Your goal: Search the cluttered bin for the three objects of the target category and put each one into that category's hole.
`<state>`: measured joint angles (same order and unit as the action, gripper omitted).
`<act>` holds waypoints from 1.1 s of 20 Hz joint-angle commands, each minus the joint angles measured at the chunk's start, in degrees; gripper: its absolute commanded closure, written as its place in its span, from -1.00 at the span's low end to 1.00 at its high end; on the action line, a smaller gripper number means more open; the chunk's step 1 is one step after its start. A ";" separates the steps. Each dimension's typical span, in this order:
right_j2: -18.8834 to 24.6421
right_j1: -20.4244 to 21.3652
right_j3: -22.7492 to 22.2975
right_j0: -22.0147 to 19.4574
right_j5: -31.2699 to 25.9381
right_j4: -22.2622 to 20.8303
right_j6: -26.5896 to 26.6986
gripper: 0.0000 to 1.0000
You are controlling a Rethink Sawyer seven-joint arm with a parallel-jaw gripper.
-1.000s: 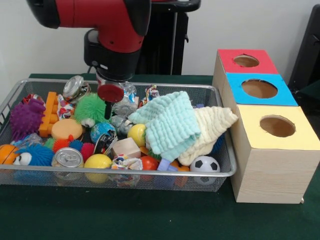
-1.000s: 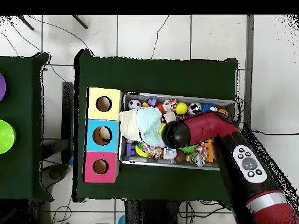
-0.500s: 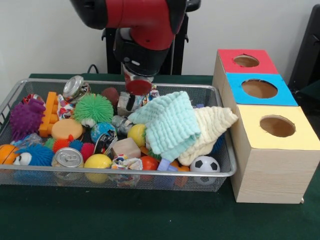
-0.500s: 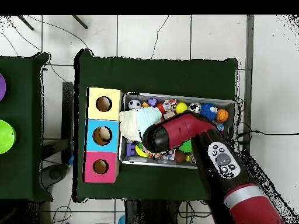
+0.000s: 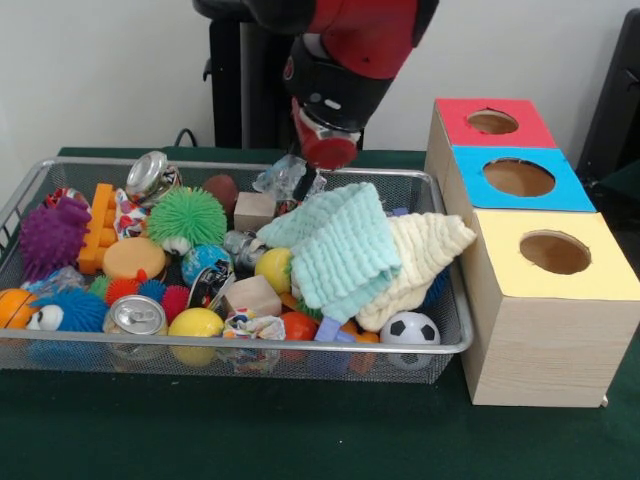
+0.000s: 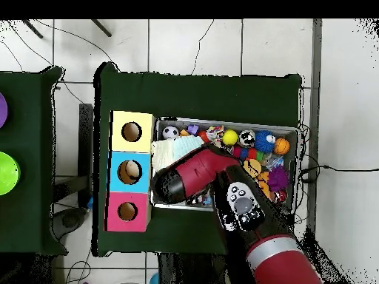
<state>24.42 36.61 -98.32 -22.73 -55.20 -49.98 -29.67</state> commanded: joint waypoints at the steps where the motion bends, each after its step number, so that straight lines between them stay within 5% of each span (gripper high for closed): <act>1: -3.75 2.19 -9.61 3.31 1.57 -2.44 -9.41 -1.00; 12: -2.94 6.82 -17.71 10.63 6.29 1.69 -14.76 -1.00; 22: -3.11 9.36 -21.52 23.27 7.45 8.82 -21.80 -1.00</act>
<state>21.47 44.05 -115.96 -3.08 -52.52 -45.12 -30.96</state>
